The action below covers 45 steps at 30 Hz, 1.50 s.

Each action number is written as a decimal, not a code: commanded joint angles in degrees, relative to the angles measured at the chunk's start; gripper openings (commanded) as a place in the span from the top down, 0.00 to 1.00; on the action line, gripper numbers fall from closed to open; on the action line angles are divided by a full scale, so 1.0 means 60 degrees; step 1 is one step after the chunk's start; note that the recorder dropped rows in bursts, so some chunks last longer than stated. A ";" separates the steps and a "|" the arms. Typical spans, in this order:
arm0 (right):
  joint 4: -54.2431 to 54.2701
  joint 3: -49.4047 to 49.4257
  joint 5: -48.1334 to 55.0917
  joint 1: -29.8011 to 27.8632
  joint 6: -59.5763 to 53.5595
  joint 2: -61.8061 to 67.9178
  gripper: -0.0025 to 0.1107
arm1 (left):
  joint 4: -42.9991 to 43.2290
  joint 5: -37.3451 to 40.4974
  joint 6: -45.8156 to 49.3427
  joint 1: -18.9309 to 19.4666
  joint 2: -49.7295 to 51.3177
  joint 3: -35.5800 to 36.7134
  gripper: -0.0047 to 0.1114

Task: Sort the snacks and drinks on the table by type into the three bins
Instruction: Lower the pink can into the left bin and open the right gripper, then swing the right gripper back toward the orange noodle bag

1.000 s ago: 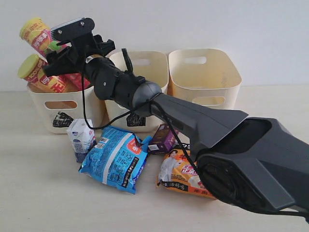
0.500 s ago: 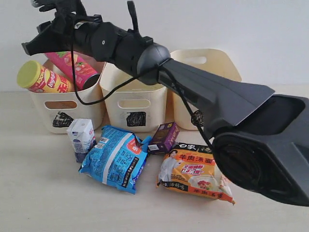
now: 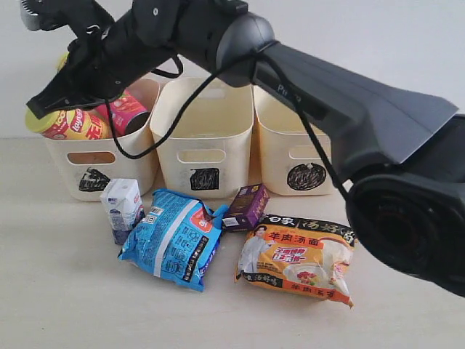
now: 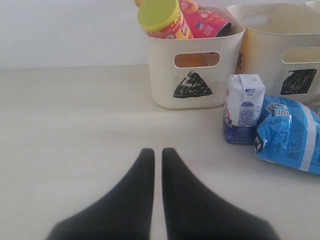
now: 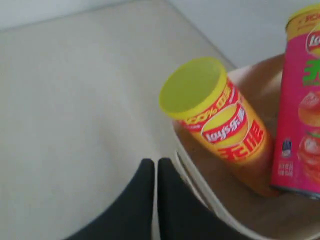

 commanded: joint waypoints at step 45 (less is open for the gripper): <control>-0.3582 1.3358 0.1596 -0.3939 0.2112 -0.9226 0.98 | -0.0105 -0.0021 0.0024 0.0018 -0.0024 -0.0006 0.92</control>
